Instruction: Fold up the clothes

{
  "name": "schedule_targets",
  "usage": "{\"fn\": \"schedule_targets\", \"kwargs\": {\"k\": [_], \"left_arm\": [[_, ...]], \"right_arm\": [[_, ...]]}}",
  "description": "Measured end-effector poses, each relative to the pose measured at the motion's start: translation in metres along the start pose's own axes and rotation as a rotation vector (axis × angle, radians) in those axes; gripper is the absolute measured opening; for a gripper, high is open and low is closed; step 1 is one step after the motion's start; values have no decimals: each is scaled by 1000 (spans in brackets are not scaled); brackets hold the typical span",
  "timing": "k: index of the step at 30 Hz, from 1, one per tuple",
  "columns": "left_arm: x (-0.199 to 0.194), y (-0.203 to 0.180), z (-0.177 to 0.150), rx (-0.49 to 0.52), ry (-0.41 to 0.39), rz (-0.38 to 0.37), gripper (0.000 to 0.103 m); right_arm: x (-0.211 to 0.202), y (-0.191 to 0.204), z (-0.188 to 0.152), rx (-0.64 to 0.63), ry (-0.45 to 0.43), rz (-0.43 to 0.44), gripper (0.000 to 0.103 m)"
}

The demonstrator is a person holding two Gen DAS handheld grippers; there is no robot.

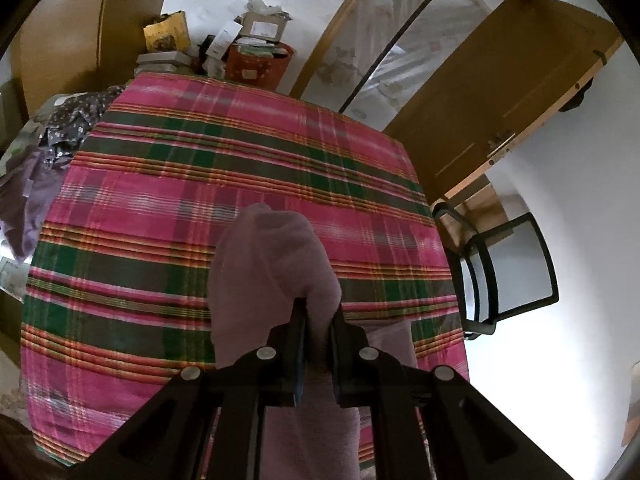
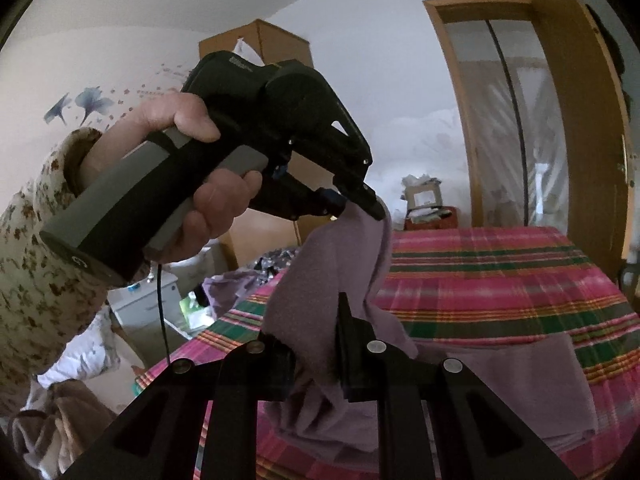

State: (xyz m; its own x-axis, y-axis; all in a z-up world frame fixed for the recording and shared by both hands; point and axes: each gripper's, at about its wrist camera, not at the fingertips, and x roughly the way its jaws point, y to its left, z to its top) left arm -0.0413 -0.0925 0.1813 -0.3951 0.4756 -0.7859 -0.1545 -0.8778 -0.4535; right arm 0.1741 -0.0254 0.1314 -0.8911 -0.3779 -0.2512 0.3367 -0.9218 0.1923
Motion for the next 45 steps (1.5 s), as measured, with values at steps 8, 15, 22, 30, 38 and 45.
{"fn": "schedule_targets", "kwargs": {"k": [8, 15, 22, 30, 38, 45], "left_arm": [[18, -16, 8, 7, 33, -20, 10], [32, -37, 10, 38, 61, -25, 10], [47, -61, 12, 70, 85, -35, 10], [69, -88, 13, 102, 119, -50, 10], [98, -108, 10, 121, 153, -57, 10], [120, -120, 11, 129, 184, -51, 11]], "right_arm": [[-10, -28, 11, 75, 4, 0, 17], [-21, -44, 14, 126, -8, -8, 17], [-31, -62, 15, 161, -23, -37, 17], [-39, -94, 8, 224, -32, -93, 17], [-46, -123, -1, 294, -25, -110, 17], [-52, -143, -9, 339, -24, -141, 17]]}}
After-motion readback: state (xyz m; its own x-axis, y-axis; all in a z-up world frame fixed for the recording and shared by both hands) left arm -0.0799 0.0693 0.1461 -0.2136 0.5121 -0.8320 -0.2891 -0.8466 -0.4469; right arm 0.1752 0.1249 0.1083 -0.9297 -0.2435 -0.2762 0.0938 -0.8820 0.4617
